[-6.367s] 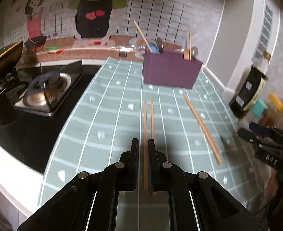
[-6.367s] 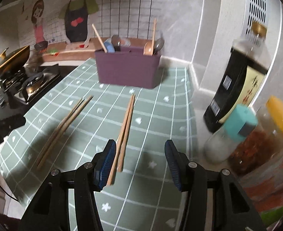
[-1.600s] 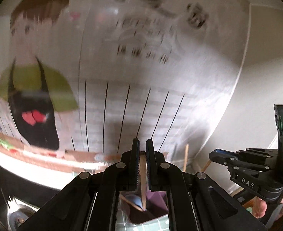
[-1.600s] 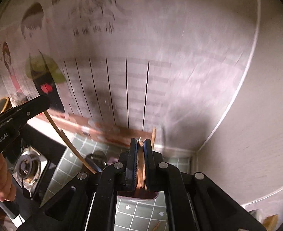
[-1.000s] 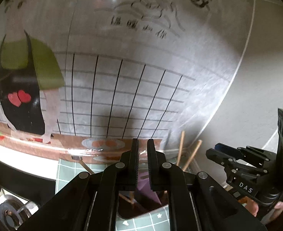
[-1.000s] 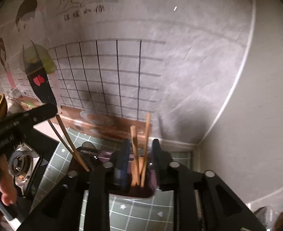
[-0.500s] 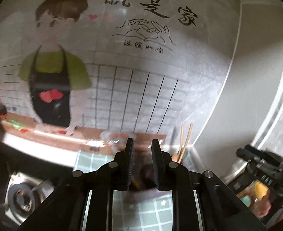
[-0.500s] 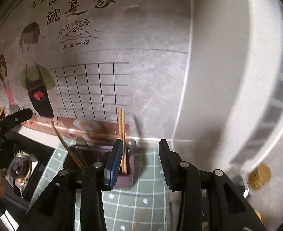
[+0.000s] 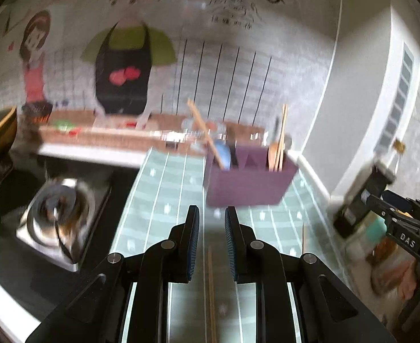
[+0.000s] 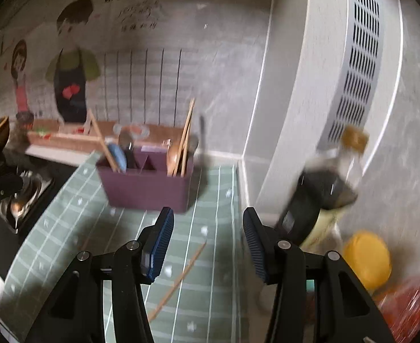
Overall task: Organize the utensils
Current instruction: 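Grasp the last single chopstick with the right tool while the left grasps another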
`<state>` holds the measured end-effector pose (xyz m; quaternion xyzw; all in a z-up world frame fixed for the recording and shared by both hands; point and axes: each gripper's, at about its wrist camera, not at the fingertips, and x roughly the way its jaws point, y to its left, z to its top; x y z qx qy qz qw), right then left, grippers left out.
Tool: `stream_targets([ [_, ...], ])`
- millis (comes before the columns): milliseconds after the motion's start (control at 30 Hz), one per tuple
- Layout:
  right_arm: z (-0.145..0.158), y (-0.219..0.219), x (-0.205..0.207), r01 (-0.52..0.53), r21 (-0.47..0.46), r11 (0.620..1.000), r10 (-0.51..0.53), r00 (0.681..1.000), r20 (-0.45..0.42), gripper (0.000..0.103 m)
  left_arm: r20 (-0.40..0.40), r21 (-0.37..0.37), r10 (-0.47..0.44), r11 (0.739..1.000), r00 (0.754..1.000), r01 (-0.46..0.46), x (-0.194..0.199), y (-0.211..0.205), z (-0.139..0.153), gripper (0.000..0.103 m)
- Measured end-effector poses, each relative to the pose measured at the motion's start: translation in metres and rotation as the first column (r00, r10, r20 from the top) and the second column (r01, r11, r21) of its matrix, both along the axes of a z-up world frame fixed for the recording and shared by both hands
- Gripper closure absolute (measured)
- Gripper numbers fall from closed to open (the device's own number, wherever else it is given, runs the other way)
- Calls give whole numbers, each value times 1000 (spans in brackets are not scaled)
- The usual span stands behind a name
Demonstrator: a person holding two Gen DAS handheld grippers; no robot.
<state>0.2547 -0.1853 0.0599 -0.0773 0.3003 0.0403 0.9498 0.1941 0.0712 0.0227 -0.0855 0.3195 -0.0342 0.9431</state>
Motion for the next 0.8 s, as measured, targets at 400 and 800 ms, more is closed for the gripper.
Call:
stream_targets([
  [400, -82, -1, -45, -9, 22, 1000, 12, 989, -146, 56, -129, -10, -1, 1000, 992, -1, -85, -15, -89, 83],
  [800, -115, -1, -61, 33, 97, 995, -10, 973, -231, 56, -201, -24, 7, 1000, 980, -12, -118, -32, -129, 83],
])
